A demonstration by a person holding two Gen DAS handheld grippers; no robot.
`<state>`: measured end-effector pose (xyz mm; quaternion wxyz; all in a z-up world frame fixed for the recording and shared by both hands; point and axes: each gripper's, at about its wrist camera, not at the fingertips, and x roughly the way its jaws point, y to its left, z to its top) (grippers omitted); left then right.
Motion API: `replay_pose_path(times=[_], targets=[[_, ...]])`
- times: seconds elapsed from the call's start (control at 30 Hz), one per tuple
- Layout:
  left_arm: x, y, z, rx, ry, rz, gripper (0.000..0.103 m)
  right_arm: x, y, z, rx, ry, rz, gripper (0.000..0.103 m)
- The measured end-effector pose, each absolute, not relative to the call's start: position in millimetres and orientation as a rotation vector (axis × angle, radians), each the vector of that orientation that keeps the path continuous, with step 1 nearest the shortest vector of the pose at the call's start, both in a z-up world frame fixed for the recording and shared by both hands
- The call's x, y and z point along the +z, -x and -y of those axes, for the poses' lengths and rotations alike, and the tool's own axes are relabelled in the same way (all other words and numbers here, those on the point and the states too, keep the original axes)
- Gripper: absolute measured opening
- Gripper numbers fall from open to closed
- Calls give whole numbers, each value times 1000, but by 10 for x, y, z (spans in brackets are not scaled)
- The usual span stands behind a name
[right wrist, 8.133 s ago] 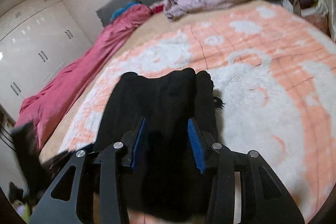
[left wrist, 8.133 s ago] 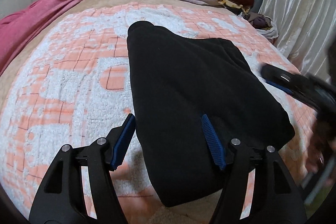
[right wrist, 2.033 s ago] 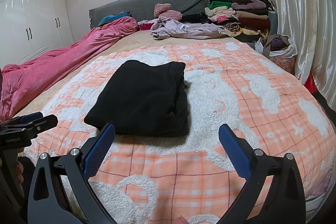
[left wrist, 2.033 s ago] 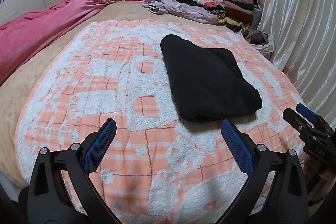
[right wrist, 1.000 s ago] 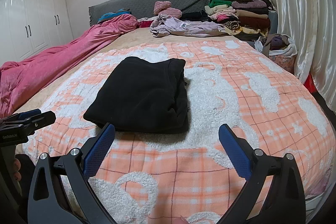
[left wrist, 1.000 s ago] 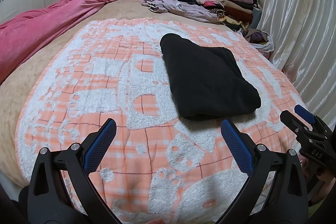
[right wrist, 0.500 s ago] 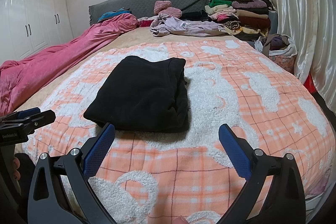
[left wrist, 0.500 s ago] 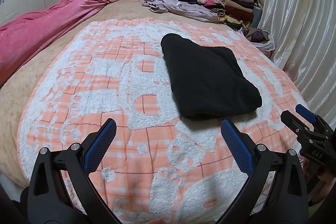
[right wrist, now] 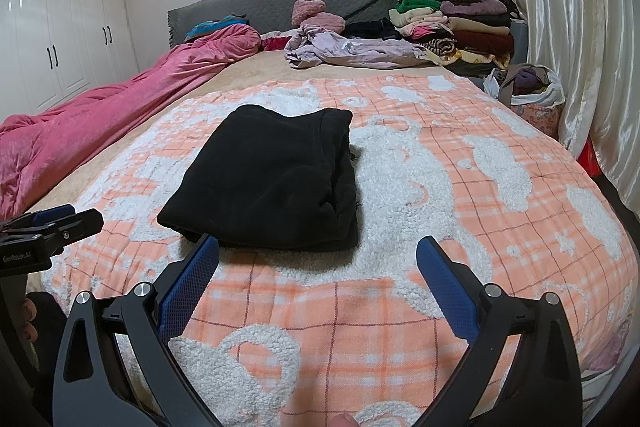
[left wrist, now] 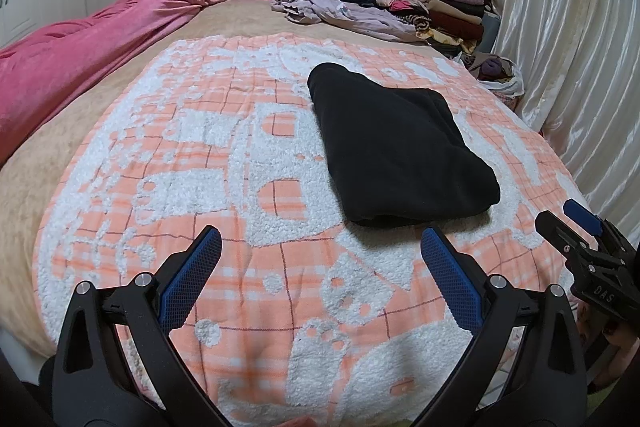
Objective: Fold small clothes
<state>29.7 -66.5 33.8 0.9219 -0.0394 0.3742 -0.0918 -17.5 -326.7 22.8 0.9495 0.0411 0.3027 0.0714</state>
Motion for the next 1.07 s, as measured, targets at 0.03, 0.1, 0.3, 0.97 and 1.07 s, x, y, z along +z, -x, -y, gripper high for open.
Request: replay_pose_path(times=[0.03,0.1,0.3,0.97,1.07], targets=[[338,-298,666,-189,81,-769,93,217,183,3270,144,-84,-617,98],[334,-296,665,-190,83,-772,93,207,188,3281,139,-86,-620,98],[295,-290,641,-199,81,-785,93,167,173,3327,99,-90,-638,98],[-181,-1003,-1820,276,221,-895,93,-434,1687,6475,-1078,-332,-687,98],[-201,-1193,-2488,429,237,-894,93,-647,2228,7178,-1253,-491,-736,98]])
